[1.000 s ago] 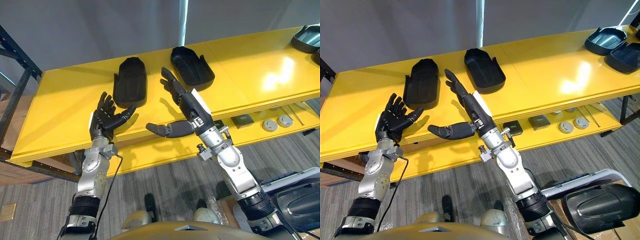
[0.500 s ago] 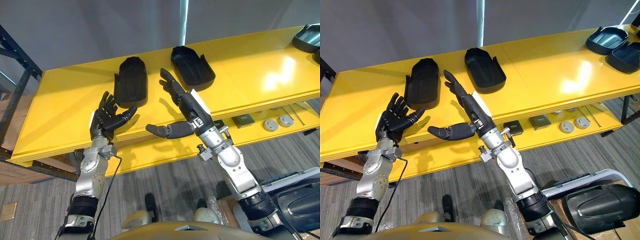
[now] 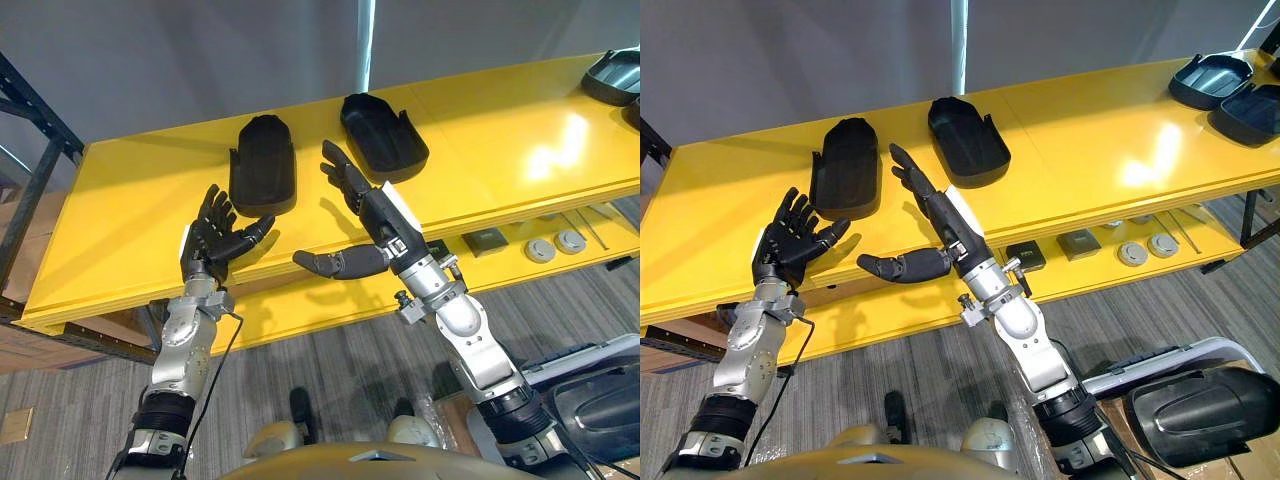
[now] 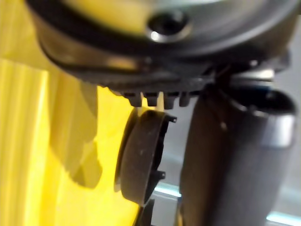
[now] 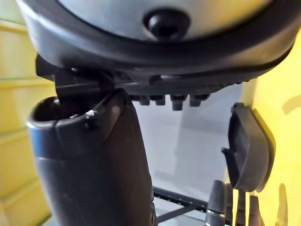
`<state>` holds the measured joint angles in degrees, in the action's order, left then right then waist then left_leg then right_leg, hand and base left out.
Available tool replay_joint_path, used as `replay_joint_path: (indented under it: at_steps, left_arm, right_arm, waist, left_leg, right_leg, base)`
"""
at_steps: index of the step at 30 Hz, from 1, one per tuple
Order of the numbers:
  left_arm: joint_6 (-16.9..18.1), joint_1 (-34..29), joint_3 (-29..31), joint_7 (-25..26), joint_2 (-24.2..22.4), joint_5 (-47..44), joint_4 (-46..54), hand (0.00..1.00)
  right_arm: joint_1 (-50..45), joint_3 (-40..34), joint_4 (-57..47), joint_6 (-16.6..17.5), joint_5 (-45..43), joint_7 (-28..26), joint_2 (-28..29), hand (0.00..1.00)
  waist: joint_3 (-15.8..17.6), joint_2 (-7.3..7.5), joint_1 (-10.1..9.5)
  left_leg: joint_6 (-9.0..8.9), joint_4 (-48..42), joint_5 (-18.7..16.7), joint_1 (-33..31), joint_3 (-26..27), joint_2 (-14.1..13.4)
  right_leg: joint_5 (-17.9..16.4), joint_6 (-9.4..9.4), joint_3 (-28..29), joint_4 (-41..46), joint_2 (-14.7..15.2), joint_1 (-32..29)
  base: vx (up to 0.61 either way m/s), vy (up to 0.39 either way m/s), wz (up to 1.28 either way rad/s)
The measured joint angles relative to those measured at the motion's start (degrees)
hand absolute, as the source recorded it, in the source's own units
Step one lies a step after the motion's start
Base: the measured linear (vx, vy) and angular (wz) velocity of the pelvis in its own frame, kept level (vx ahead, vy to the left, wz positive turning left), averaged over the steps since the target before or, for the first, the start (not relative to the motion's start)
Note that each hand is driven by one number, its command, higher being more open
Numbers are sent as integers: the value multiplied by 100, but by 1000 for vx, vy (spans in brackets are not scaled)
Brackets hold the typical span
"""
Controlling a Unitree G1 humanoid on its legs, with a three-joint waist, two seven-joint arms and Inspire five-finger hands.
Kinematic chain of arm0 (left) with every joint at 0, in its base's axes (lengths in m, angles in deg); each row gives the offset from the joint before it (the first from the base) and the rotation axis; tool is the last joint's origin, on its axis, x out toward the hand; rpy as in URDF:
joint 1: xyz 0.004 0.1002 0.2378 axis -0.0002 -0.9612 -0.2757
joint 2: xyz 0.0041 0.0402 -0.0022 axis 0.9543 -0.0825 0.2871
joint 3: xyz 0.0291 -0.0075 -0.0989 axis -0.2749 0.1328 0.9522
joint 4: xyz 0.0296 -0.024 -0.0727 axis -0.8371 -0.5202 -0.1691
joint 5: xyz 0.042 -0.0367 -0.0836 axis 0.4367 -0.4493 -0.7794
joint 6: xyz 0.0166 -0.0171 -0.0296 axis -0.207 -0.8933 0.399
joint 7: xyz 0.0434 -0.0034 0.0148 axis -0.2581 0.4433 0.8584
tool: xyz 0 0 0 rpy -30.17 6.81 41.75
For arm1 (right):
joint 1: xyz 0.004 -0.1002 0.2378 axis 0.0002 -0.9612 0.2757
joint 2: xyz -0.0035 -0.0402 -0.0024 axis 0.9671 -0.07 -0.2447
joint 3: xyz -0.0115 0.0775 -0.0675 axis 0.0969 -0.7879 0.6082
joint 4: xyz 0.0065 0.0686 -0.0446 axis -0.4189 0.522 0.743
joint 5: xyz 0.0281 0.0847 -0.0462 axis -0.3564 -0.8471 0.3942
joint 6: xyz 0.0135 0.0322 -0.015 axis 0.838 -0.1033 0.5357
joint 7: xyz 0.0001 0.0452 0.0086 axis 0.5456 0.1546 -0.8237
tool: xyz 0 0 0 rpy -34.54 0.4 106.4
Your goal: Walk over and take three plastic housings, then place them on the shelf
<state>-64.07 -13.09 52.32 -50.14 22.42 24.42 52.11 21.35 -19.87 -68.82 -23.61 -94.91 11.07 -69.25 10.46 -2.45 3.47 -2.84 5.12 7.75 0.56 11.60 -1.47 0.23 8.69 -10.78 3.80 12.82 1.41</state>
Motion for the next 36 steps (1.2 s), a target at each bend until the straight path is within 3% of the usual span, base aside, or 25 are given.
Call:
replay_joint_path:
  at_steps: [3,8,14,19,24,26,30,33,36]
  left_arm:
    - [51,-490,148,599,-406,239,633,100]
    - [234,-1680,336,1308,-973,650,2592,100]
    - [543,-2330,424,1110,-1126,914,3887,100]
    - [546,-2525,375,793,-1127,981,3998,100]
    - [548,-2524,-52,272,-1093,1056,4011,100]
    - [548,-2500,-254,175,-1081,969,4015,100]
    - [546,-2355,-707,141,-965,587,4013,100]
    - [545,-2043,-899,146,-950,588,4005,100]
    - [540,-1693,-1051,137,-882,515,3978,100]
  right_arm:
    - [-348,-45,-14,22,49,134,110,100]
    - [-901,-66,-19,20,56,484,311,100]
    - [-1277,-61,-257,15,138,873,655,100]
    - [-1438,-99,-276,-32,284,1299,685,100]
    - [-1753,-597,-275,-315,501,1984,855,100]
    - [-1913,-823,-275,-330,502,2132,903,100]
    - [-2353,-1395,-278,-335,511,2370,905,100]
    - [-2607,-1692,-328,-335,507,2506,902,100]
    - [-2948,-1948,-429,-335,507,2640,905,100]
  waist:
    - [-2,5,13]
    - [-4,5,-67]
    - [-39,8,-228]
    - [-142,115,-276]
    - [-220,240,-306]
    - [-238,259,-234]
    - [-313,305,118]
    - [-365,278,236]
    - [-436,233,498]
  left_leg:
    - [0,-1,0,12,-6,-7]
    - [-35,-2,-28,115,-133,-19]
    - [-51,0,-55,180,-250,-28]
    - [-48,1,-63,179,-263,-32]
    - [-30,0,-127,196,49,-61]
    - [-27,-1,-164,207,268,-95]
    - [-75,-6,-297,444,878,-228]
    - [-158,-17,-389,573,1228,-322]
    - [-217,-26,-432,597,1515,-429]
  right_leg:
    - [23,22,-4,-33,-12,71]
    - [10,5,-190,-172,-63,299]
    - [-25,-42,-360,-324,-101,517]
    - [-19,-35,-395,-392,-113,564]
    - [4,-25,-87,-379,-129,391]
    - [51,-34,149,-386,-160,265]
    - [151,-46,755,-423,-293,140]
    - [172,-77,1089,-477,-398,55]
    - [280,-115,1363,-571,-534,-66]
  base:
    - [0,0,0]
    - [16,-15,13]
    - [1,-5,12]
    - [9,5,2]
    - [17,16,-25]
    - [14,15,-63]
    - [23,-8,-77]
    - [15,-12,-74]
    - [48,-46,-59]
